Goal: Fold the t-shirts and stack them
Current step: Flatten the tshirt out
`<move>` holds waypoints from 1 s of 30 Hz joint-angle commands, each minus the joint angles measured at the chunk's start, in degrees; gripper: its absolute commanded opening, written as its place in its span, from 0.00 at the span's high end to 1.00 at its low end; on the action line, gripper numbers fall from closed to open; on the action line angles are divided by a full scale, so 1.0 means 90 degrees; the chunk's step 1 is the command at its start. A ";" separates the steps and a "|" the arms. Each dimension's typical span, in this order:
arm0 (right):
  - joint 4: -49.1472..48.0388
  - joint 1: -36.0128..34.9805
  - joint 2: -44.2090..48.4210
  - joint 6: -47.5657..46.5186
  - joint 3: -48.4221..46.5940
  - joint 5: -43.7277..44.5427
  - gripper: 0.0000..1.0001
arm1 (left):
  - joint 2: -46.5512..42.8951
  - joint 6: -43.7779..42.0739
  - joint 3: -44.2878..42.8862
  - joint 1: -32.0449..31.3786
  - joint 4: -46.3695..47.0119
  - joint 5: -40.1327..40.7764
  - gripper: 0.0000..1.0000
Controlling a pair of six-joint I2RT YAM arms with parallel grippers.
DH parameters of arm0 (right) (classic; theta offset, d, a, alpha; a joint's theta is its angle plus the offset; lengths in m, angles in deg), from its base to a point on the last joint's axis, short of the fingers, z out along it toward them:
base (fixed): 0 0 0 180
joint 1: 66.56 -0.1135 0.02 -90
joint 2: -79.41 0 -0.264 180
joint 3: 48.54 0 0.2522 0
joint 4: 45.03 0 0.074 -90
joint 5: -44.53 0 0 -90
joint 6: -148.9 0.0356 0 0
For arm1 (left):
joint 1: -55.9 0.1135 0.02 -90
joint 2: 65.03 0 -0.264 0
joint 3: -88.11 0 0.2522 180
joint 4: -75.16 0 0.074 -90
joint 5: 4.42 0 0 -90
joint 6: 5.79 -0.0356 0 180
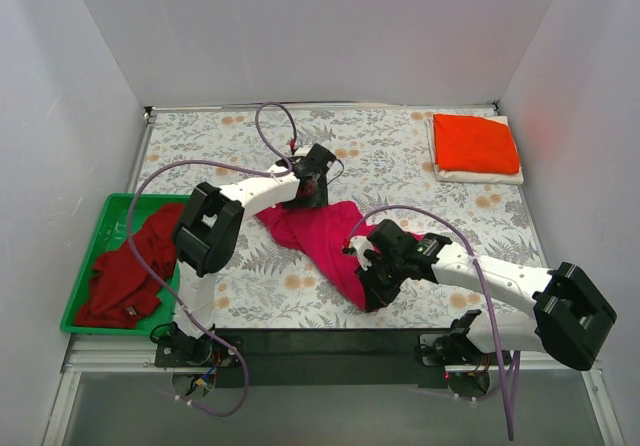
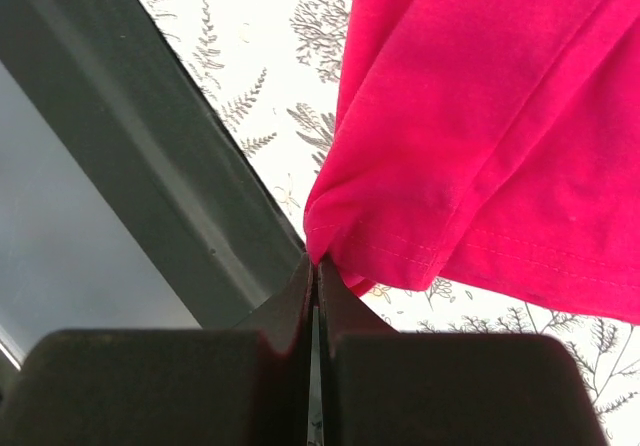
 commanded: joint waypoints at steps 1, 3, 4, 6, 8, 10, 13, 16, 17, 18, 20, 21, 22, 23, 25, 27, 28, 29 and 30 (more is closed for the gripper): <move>-0.0054 -0.0014 0.0218 0.0105 0.0115 0.0336 0.99 | 0.0270 -0.0005 -0.0241 -0.0023 -0.0457 0.0484 0.42; -0.0064 -0.0024 0.0257 0.0202 0.0125 0.0512 0.99 | 0.0398 -0.0034 -0.0329 -0.0033 -0.0486 0.0485 0.67; -0.0064 -0.0024 0.0286 0.0231 0.0116 0.0745 0.99 | 0.0466 -0.0053 -0.0368 -0.0023 -0.0477 0.0552 0.80; -0.0054 0.0034 0.0364 0.0349 0.0106 0.1184 0.99 | 0.0467 -0.0228 -0.0601 -0.0014 -0.0389 0.0670 1.00; -0.0025 0.0277 0.0423 0.0475 0.0086 0.1429 0.99 | 0.0447 -0.0404 -0.0904 0.0044 -0.0214 0.0709 1.00; 0.0053 0.0551 0.0549 0.0534 0.0009 0.1790 0.99 | 0.0428 -0.0503 -0.1616 0.0152 -0.0135 0.0583 1.00; 0.0335 0.1447 0.0871 0.0574 -0.0333 0.2162 0.99 | 0.0087 -0.0464 -0.2154 0.0513 0.0303 0.0047 1.00; 0.0327 0.1743 0.1359 0.0457 -0.0723 0.2144 0.99 | -0.0888 0.0004 -0.1341 0.0991 0.1385 -0.0657 1.00; 0.0346 0.1744 0.1438 0.0302 -0.0821 0.2144 0.99 | -0.1171 0.0218 -0.0920 0.1089 0.1998 -0.0764 0.99; 0.0375 0.1744 0.1487 0.0232 -0.0967 0.2076 0.99 | -0.1773 0.0307 -0.0538 0.1187 0.2245 -0.0756 0.97; 0.0463 0.1753 0.1556 0.0038 -0.1017 0.1638 0.99 | -0.2323 0.0512 0.0672 0.1207 0.2627 -0.0658 0.89; 0.0473 0.1744 0.1547 0.0007 -0.0979 0.1423 0.99 | -0.2810 0.0793 0.1073 0.1217 0.2716 -0.0552 0.85; 0.0483 0.1724 0.1556 -0.0022 -0.0930 0.0889 0.99 | -0.3114 0.1028 0.1570 0.1217 0.2746 -0.0502 0.82; 0.0483 0.1724 0.1547 -0.0070 -0.0862 0.0603 0.99 | -0.3369 0.1253 0.2445 0.1217 0.2775 -0.0453 0.79; 0.0483 0.1714 0.1517 -0.0052 -0.0609 -0.0069 0.99 | -0.4128 0.1915 0.3416 0.1227 0.2805 -0.0249 0.66; 0.0522 0.1675 0.1537 -0.0042 -0.0471 -0.0404 0.99 | -0.4589 0.2249 0.4546 0.1294 0.2669 -0.0170 0.45; 0.0542 0.1646 0.1537 -0.0051 -0.0354 -0.0628 0.99 | -0.4998 0.2560 0.4814 0.1314 0.2562 -0.0121 0.38; 0.0561 0.1627 0.1537 -0.0042 -0.0315 -0.0698 0.99 | -0.5224 0.2670 0.5059 0.1353 0.2454 -0.0121 0.32; 0.0639 0.1617 0.1537 -0.0061 -0.0266 -0.0785 0.99 | -0.5430 0.2739 0.5341 0.1373 0.2221 -0.0102 0.29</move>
